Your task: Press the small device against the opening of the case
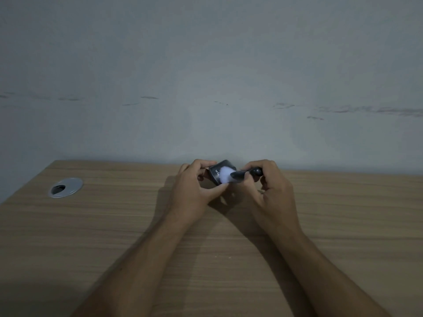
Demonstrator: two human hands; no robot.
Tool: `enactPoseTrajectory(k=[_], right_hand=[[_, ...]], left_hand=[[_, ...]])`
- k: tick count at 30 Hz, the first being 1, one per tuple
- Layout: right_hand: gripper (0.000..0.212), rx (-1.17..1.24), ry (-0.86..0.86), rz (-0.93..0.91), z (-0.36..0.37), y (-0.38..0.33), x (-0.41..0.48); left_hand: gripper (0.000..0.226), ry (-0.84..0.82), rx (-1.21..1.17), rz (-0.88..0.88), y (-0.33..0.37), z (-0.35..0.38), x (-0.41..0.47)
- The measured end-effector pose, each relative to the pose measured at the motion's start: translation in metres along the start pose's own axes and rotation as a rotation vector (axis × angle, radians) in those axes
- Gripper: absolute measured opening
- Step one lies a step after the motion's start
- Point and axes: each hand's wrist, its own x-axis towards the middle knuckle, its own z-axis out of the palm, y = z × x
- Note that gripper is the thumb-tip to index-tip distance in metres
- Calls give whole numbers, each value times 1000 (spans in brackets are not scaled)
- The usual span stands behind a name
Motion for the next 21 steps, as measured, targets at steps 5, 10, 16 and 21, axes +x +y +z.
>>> enactPoseTrajectory(k=[5,10,16,21], right_hand=[[13,12,-20,19,-3,0,-1],[17,-13,-71,-74,3,-8,-3],[22,-61,97,103,-10,10,6],[22,-9,-11,-68,0,-5,-1]], left_hand=[[61,-14,0,-7,2,0,0],[60,-69,85,33,9,-3,-3],[62,-83,120,131,17,-7,-11],[64,-120,174,116,16,-6,-7]])
